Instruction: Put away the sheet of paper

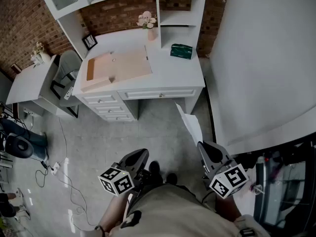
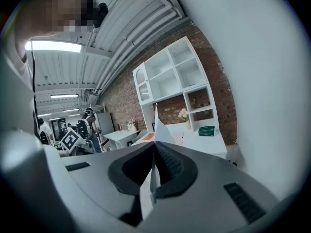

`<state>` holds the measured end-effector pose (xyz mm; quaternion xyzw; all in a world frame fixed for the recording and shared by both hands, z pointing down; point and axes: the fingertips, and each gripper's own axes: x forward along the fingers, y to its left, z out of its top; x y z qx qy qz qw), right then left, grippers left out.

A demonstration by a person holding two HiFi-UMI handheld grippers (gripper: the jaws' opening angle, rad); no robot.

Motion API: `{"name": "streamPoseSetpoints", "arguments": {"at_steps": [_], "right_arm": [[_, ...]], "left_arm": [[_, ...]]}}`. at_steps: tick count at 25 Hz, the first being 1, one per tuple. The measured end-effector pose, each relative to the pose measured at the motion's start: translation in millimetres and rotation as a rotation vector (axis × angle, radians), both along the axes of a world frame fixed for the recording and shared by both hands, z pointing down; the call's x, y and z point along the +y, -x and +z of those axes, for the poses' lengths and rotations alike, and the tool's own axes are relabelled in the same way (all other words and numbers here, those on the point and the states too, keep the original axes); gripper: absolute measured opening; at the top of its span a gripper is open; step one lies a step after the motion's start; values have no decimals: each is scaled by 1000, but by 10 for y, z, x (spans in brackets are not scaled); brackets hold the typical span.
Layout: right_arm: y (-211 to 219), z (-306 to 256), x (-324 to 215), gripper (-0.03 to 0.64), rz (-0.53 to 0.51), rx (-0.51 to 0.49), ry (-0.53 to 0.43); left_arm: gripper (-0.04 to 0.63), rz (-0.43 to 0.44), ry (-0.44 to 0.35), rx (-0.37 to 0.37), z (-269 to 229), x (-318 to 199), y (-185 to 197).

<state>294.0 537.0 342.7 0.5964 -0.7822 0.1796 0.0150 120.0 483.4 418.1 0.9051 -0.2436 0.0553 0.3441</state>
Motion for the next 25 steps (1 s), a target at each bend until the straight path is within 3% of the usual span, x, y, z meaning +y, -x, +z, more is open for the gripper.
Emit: {"name": "streamPoseSetpoints", "arguments": {"at_steps": [5, 14, 25], "right_arm": [[327, -164, -217, 26, -48, -113, -30], [611, -282, -671, 26, -37, -79, -25], [971, -244, -1009, 26, -47, -4, 32]], "left_arm": [[17, 7, -22, 41, -108, -285, 199], [17, -67, -10, 85, -56, -823, 582], [17, -48, 7, 162, -21, -1207, 704]]}}
